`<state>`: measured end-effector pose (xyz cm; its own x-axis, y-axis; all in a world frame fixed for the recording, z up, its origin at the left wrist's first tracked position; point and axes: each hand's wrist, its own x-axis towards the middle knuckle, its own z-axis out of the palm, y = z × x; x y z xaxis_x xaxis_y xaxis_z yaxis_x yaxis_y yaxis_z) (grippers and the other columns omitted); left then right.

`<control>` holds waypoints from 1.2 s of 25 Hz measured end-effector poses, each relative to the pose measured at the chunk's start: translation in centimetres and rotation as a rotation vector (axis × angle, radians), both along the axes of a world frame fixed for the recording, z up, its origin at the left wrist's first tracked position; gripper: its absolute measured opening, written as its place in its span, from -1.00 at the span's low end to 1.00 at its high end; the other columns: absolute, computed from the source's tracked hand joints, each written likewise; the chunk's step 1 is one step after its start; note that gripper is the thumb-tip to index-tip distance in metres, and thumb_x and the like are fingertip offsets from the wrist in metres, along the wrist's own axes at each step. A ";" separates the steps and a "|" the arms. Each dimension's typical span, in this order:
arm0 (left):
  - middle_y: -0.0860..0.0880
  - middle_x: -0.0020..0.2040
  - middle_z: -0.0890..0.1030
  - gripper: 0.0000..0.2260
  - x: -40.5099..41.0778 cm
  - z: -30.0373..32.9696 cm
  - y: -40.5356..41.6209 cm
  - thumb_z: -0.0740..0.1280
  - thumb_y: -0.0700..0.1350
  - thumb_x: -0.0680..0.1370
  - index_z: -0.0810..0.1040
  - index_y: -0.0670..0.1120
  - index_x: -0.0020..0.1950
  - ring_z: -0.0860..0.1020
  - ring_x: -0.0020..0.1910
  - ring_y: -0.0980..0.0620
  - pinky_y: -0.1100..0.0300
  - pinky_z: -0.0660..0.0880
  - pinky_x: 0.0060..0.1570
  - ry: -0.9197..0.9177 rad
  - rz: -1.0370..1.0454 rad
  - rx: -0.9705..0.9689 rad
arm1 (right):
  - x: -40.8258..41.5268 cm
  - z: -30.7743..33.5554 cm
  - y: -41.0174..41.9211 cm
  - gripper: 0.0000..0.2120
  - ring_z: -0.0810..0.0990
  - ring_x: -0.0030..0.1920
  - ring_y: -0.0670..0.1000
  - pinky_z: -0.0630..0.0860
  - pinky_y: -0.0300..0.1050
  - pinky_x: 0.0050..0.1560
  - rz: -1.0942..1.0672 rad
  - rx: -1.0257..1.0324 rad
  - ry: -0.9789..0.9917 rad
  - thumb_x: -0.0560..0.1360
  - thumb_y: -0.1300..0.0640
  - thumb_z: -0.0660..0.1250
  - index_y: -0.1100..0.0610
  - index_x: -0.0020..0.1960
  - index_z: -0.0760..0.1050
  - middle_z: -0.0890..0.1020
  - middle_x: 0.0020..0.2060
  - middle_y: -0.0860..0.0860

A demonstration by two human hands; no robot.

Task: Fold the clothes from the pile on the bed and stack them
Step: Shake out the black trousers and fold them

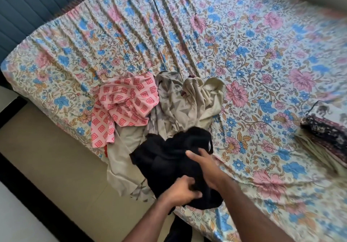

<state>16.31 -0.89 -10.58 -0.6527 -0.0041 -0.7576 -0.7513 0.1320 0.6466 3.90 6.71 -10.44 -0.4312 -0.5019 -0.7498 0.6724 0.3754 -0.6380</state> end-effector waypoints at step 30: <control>-0.21 0.07 0.70 -0.77 0.0 21.2 -2.1 0.40 -0.03 0.57 0.64 -0.17 0.10 0.66 -0.07 -0.14 0.03 0.61 -0.19 0.082 0.931 0.263 | -0.7 23.3 4.0 -0.68 0.52 -0.33 0.06 0.45 -0.04 -0.24 0.059 -0.200 0.484 0.64 0.06 0.39 0.27 -0.19 0.57 0.58 -0.35 0.10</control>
<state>16.35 -3.01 10.63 -0.5247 -0.3825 -0.7605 -0.4330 -0.6493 0.6253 3.20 10.68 12.83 -0.6713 -0.6485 -0.3589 0.2645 0.2427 -0.9333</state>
